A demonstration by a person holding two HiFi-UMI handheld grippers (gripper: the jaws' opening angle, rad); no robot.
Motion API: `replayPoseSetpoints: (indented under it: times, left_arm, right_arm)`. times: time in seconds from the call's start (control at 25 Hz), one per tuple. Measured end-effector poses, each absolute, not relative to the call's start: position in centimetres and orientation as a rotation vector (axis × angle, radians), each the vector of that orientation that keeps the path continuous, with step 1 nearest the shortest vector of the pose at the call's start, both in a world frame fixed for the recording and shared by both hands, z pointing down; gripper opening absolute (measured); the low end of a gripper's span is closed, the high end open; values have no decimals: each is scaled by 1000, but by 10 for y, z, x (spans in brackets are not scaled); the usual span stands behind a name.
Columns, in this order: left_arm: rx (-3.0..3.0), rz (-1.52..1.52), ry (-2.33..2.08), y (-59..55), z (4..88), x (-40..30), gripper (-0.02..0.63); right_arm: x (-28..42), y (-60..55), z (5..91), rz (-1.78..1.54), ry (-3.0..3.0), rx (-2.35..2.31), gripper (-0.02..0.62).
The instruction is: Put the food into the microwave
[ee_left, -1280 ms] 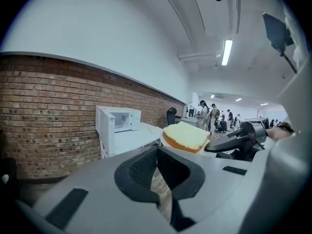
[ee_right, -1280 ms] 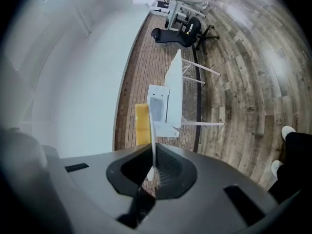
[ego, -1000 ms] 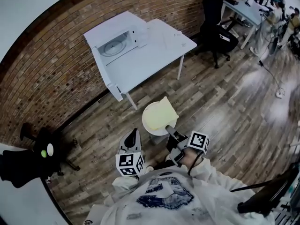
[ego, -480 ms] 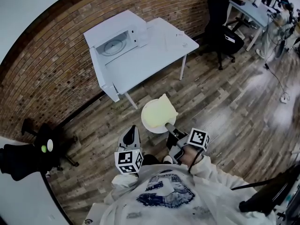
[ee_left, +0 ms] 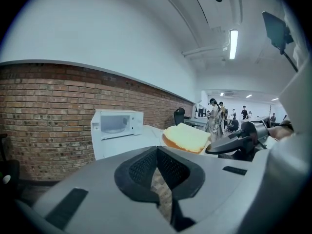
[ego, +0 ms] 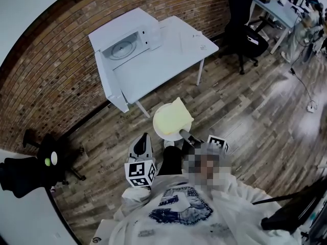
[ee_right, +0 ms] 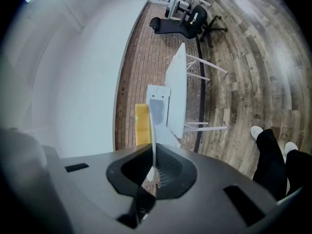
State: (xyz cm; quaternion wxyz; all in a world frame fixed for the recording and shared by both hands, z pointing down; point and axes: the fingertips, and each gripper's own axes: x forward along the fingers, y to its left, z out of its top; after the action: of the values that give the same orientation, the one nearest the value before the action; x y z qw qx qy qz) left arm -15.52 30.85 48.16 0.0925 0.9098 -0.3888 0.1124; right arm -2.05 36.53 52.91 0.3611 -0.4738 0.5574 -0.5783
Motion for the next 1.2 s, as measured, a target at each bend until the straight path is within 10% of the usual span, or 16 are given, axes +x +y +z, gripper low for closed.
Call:
replayPoseSetpoints:
  times: [1.2]
  left_arm:
    - [2701, 330, -1065, 72, 477, -96, 11]
  right_arm:
    - [18, 134, 522, -1536, 1395, -1275, 21]
